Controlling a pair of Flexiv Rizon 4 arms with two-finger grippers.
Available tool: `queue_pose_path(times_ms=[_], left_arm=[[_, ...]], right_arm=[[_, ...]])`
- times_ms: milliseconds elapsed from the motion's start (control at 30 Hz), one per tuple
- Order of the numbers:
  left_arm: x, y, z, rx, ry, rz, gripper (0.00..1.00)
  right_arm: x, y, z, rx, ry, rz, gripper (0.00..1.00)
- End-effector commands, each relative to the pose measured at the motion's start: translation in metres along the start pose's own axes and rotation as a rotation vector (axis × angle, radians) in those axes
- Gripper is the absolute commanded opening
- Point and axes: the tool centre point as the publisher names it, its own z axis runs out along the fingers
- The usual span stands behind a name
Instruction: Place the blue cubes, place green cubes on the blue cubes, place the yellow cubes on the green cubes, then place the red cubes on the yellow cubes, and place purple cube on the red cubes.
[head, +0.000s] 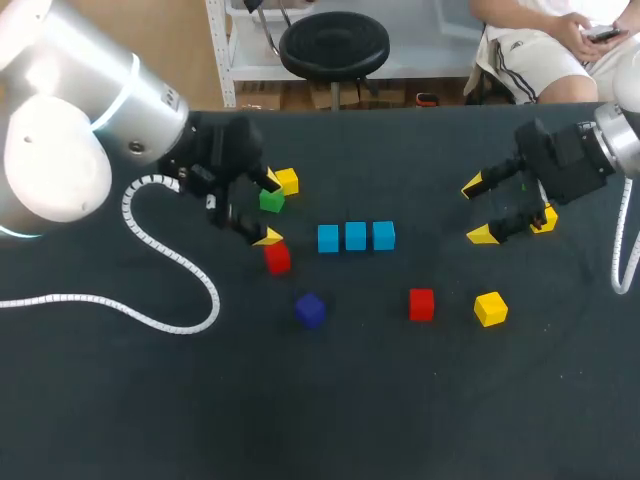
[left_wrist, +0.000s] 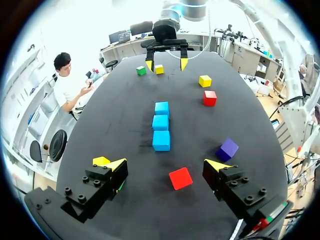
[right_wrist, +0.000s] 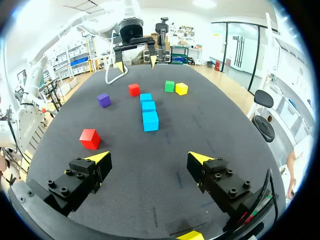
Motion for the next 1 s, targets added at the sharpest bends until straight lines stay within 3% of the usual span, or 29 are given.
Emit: queue_pose_path(times_ms=[33, 333, 1000], left_arm=[[0.001, 0.001, 0.000, 0.002, -0.002, 0.002, 1.00], [0.001, 0.001, 0.000, 0.002, -0.002, 0.002, 1.00], [-0.017, 0.023, -0.006, 0.063, 0.026, 0.100, 1.00]], right_arm=[[0.000, 0.000, 0.000, 0.001, -0.002, -0.001, 1.00], [0.000, 0.000, 0.000, 0.001, -0.002, -0.001, 1.00], [0.000, 0.000, 0.000, 0.001, -0.002, -0.001, 1.00]])
